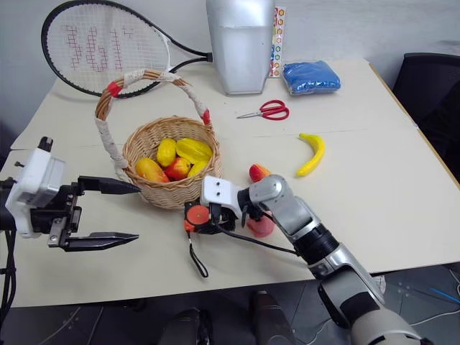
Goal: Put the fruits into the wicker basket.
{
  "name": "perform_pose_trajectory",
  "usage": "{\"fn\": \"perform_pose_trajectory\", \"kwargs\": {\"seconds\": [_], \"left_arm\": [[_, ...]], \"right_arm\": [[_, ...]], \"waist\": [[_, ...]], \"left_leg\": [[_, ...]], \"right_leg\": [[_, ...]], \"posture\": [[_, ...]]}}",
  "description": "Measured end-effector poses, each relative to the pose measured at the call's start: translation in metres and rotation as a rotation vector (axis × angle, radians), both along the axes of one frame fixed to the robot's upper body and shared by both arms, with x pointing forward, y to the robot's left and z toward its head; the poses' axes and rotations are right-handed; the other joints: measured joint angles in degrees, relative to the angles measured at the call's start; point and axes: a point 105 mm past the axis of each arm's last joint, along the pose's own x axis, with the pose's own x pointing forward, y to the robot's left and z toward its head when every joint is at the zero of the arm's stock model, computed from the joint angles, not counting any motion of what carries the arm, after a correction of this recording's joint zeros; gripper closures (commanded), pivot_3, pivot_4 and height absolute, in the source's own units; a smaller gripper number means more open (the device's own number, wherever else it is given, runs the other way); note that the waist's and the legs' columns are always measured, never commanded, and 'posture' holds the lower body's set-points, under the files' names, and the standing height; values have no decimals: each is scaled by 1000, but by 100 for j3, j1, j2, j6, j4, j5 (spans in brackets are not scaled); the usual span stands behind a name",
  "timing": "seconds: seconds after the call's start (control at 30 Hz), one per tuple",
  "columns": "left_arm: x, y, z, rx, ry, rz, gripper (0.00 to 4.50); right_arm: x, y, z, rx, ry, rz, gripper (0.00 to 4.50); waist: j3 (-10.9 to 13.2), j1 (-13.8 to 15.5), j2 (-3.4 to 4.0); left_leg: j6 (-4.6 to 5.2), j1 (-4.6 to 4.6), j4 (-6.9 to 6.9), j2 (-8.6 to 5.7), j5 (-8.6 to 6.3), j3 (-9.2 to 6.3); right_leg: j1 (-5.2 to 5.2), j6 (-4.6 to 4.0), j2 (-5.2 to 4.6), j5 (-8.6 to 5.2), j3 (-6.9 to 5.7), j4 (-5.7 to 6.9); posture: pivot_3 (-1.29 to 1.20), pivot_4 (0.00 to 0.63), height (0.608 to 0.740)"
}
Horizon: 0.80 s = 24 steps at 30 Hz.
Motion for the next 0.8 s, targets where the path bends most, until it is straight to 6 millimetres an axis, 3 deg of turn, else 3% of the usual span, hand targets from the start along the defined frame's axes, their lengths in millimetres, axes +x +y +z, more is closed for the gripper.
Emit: {"fn": "perform_pose_trajectory", "kwargs": {"seconds": [0.1, 0.17, 0.2, 0.33, 0.4, 0.5, 0.53, 0.63, 0.73, 0.8], "left_arm": [[-1, -9, 2, -38, 4, -44, 0], [1, -16, 1, -52, 3, -71, 0], [2, -21, 1, -65, 0, -92, 0], [13, -43, 9, -133, -43, -147, 0], [15, -47, 13, -144, -60, -159, 0], [15, -50, 17, -161, -72, -178, 0], [15, -50, 16, -157, -74, -177, 0], [17, -55, 8, -149, -69, -195, 0], [17, -61, 3, -151, -58, -219, 0], [19, -63, 3, -149, -62, -232, 0]], "right_arm": [[-3, -21, 33, 77, 49, -37, 1080], [1, -51, 50, 104, 70, -120, 1080], [3, -72, 58, 120, 75, -182, 1080], [13, -201, 93, 126, 1, -635, 1080], [11, -231, 97, 112, -23, -741, 1080], [0, -307, 71, 31, 45, -1018, 1080], [-4, -324, 60, 24, 70, -1082, 1080], [-9, -351, 23, 6, 107, -1218, 1080], [-7, -364, -10, -2, 135, -1338, 1080], [-5, -369, -24, 4, 142, -1416, 352]], "waist": [[-1, 13, -1], [-1, 65, -1], [0, 119, -1], [-2, 281, -5], [-3, 247, -7], [-3, 234, -7], [-4, 224, -7], [-3, 143, -7], [-3, 92, -7], [-3, 78, -7]], "left_leg": [[0, 2, 0, 0, -1, -3], [1, 0, -2, -3, -1, -2], [4, -1, -1, -6, -2, -2], [24, -3, -2, -22, -11, -5], [24, 6, -8, -15, -12, -5], [21, 6, -17, -11, -9, -1], [18, 6, -17, -6, -8, 1], [5, 14, -10, -5, 0, 1], [6, 30, -9, -6, 7, 4], [7, 49, -9, -8, 9, 16]], "right_leg": [[1, 0, -3, 0, 0, -1], [1, 0, -2, -1, -2, -6], [2, 0, -1, -1, -1, -8], [19, 15, 1, 7, 5, -51], [20, 23, 1, 12, 18, -58], [22, 24, 5, 13, 40, -70], [22, 25, 11, 13, 51, -69], [24, 34, 46, 18, 76, -54], [24, 50, 66, 29, 131, -42], [28, 54, 69, 31, 143, -33]], "posture": [[0, 150, 740], [0, 150, 740], [0, 150, 740], [0, 150, 740], [0, 150, 740], [0, 150, 740], [0, 150, 740], [0, 150, 740], [0, 150, 740], [0, 150, 740]]}}
